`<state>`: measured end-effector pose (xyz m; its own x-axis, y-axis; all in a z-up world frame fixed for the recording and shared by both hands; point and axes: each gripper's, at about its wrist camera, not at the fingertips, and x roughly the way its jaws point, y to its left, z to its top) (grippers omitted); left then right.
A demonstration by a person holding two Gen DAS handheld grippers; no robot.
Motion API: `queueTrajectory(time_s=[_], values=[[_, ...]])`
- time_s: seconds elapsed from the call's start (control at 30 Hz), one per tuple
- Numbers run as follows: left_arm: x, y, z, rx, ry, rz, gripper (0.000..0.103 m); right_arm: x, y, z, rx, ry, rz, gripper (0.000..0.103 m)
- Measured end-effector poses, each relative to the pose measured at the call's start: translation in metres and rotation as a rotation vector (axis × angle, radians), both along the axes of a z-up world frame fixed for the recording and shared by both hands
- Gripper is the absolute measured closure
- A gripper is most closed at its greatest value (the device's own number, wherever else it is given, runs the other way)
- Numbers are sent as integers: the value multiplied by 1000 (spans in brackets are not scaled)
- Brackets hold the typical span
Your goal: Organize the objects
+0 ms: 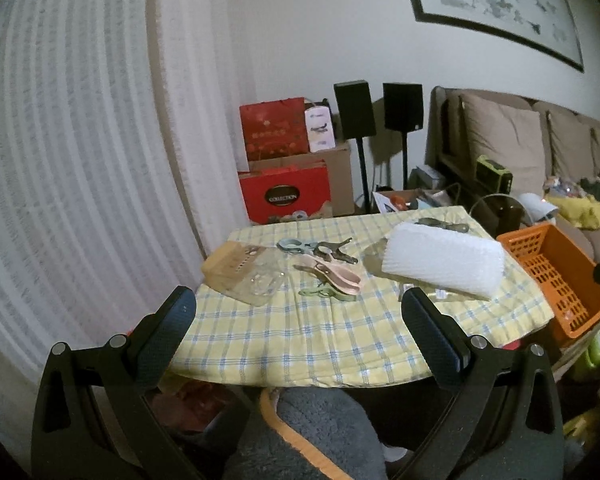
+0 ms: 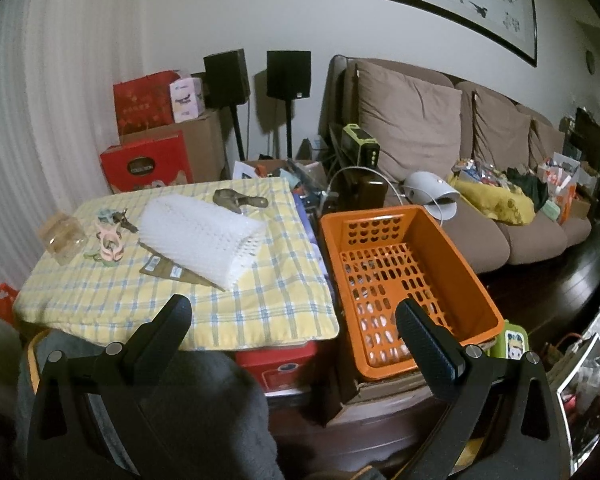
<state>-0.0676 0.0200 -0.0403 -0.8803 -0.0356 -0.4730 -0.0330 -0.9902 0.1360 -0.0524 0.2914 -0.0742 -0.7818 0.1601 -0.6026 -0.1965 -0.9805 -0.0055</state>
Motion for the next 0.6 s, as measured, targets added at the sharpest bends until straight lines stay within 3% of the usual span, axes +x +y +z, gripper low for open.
queueTrajectory(time_s=[0.3, 0.43, 0.6], values=[[-3, -4, 7, 128, 9, -53, 0, 0, 13, 2, -26, 9, -25, 0], [-5, 1, 11, 118, 12, -72, 6, 0, 17, 4, -56, 12, -32, 0], [-7, 6, 9, 121, -16, -108, 23, 0, 19, 11, -42, 36, -35, 1]])
